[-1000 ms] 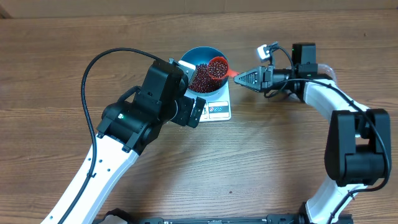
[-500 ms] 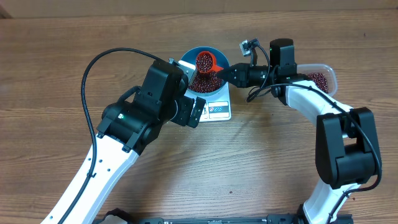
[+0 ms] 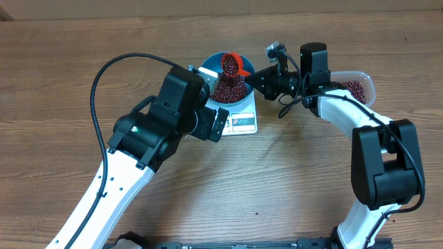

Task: Scoop item into bowl and weigh 150g on scale
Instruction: 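Tilt the red cup slowly over the bowl to pour beans gradually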

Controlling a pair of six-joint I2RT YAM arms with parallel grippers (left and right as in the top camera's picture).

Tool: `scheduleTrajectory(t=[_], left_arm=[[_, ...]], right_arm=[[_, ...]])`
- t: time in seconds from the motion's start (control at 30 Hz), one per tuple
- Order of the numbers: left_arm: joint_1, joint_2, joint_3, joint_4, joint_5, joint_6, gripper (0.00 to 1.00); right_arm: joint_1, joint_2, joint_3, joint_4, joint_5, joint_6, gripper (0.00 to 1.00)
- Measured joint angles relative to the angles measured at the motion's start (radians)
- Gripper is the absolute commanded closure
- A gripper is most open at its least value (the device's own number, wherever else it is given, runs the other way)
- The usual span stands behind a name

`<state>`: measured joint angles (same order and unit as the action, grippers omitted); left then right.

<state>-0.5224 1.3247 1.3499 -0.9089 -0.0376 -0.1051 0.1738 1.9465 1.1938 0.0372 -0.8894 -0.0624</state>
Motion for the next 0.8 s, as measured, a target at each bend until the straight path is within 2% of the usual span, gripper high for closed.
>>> scheduleTrajectory(t=[0.37,0.8], left_arm=[[0.0,0.0,0.0,0.0,0.0,0.0,0.0],[0.0,0.0,0.0,0.0,0.0,0.0,0.0]], right_arm=[[0.0,0.0,0.0,0.001,0.003,-0.185,0.96],[0.0,0.0,0.0,0.001,0.004,-0.474,0.96]])
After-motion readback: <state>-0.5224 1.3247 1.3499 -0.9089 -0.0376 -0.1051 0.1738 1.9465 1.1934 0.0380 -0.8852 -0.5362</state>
